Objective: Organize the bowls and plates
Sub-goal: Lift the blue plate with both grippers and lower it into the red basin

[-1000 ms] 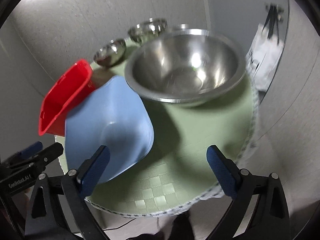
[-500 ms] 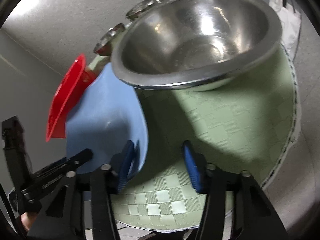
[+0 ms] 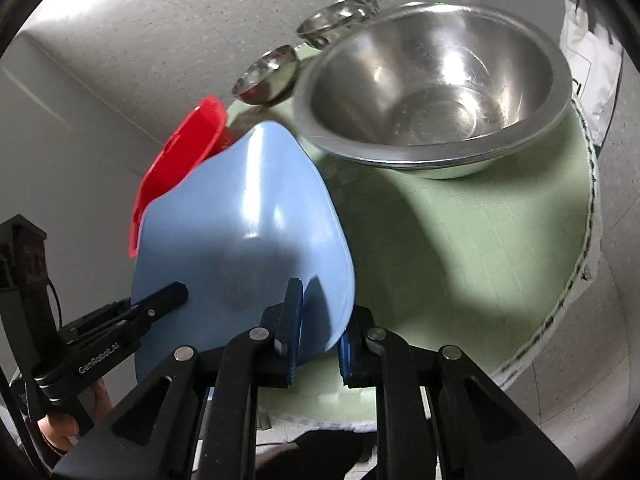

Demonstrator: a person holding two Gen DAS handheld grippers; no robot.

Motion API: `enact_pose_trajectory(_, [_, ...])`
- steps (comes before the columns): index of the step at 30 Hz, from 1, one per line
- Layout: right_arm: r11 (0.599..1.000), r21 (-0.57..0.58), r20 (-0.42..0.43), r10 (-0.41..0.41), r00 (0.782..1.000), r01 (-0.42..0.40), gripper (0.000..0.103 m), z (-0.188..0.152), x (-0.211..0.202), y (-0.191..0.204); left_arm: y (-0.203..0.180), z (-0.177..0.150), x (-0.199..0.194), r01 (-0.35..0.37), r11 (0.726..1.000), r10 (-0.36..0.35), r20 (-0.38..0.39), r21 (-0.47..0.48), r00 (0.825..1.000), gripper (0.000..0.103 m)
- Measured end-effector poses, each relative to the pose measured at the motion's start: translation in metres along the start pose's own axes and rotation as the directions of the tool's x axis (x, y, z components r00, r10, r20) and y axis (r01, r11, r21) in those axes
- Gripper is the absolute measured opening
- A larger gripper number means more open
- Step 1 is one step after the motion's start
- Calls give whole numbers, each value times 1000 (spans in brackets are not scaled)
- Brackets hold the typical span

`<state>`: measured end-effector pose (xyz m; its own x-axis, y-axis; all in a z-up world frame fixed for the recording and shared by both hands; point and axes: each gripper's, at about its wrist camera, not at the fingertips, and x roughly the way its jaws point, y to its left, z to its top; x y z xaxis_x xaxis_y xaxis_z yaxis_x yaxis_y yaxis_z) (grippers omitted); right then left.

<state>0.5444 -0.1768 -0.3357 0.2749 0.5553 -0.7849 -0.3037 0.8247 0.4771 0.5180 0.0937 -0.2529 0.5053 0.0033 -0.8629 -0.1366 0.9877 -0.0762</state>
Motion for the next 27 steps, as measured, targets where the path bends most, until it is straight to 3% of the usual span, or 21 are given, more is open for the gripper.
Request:
enact_pose_trajectory(8, [1000,-24,89,11,996,-8,16,11,-26,50,42,19,-18,67,997,-69,83,24,994,14])
enact_pose_trajectory(14, [999,-43,158,-7,987,14,16,46,0,123,106,54,-17,89,996,-91,109,30,990,15])
enact_pose_trajectory(21, [999,-40,87,-28,996,31,16,86,68,172,179,88,12,87,996,-88,78,17,993,16])
enact_pose_trajectory(27, [996,-22,9,-90,996,90,16,106,116,173,188,106,66,93,993,-93,3,66,996,20])
